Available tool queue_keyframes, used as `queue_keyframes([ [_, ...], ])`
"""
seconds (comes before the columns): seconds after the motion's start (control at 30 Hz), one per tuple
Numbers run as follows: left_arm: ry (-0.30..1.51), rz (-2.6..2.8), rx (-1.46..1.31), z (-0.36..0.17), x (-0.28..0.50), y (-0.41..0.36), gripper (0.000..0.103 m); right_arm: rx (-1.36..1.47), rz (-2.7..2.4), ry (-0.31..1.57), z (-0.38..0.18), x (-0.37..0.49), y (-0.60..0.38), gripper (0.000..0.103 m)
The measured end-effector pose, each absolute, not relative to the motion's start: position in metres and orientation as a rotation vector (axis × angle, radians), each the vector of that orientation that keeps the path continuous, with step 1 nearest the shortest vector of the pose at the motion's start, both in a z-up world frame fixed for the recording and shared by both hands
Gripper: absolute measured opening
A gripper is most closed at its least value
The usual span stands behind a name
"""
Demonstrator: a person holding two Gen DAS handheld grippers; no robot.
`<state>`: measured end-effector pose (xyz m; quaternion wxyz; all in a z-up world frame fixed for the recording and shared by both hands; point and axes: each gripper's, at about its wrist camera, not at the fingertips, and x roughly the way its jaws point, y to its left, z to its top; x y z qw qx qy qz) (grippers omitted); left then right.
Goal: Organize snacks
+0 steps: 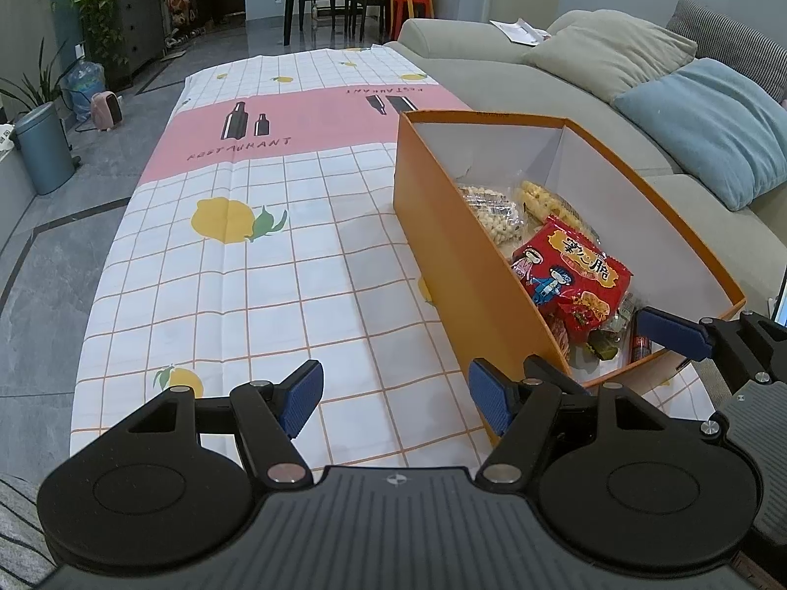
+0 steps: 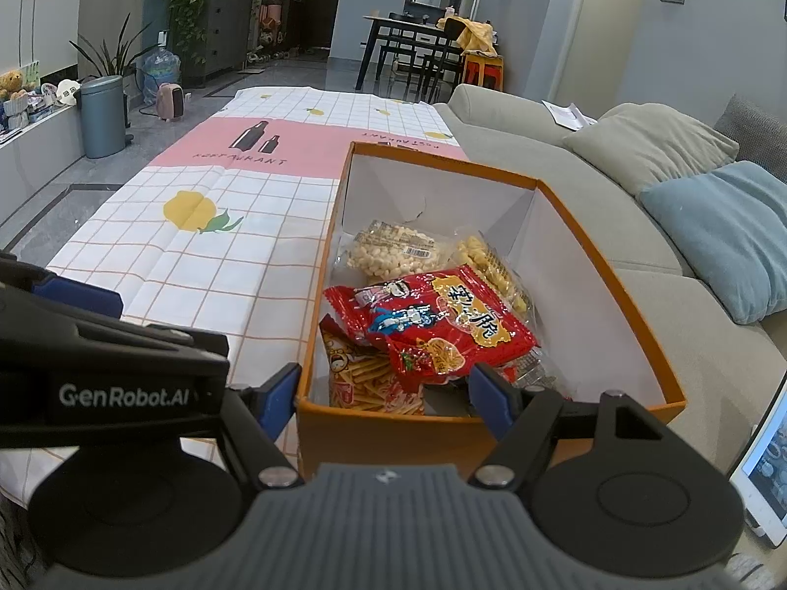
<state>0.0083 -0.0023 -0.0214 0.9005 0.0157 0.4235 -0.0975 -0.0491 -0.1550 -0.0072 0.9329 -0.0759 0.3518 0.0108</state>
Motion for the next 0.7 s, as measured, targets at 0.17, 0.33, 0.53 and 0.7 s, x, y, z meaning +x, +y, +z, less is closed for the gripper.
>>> queue_keyframes([
  [0.17, 0.876, -0.201, 0.033, -0.0216, 0.0078, -0.0019, 0.08, -0.157, 0.022, 0.72, -0.0072, -0.0489, -0.1553, 0.073],
  [0.33, 0.877, -0.202, 0.033, -0.0215, 0.0083, -0.002, 0.08, -0.16, 0.023, 0.72, -0.0074, -0.049, -0.1554, 0.073],
  [0.53, 0.881, -0.202, 0.034, -0.0228, 0.0075, -0.0021, 0.08, -0.163, 0.023, 0.72, -0.0075, -0.0489, -0.1556, 0.073],
  [0.7, 0.886, -0.202, 0.036, -0.0232, 0.0087, -0.0023, 0.08, -0.168, 0.024, 0.719, -0.0083, -0.049, -0.156, 0.073],
])
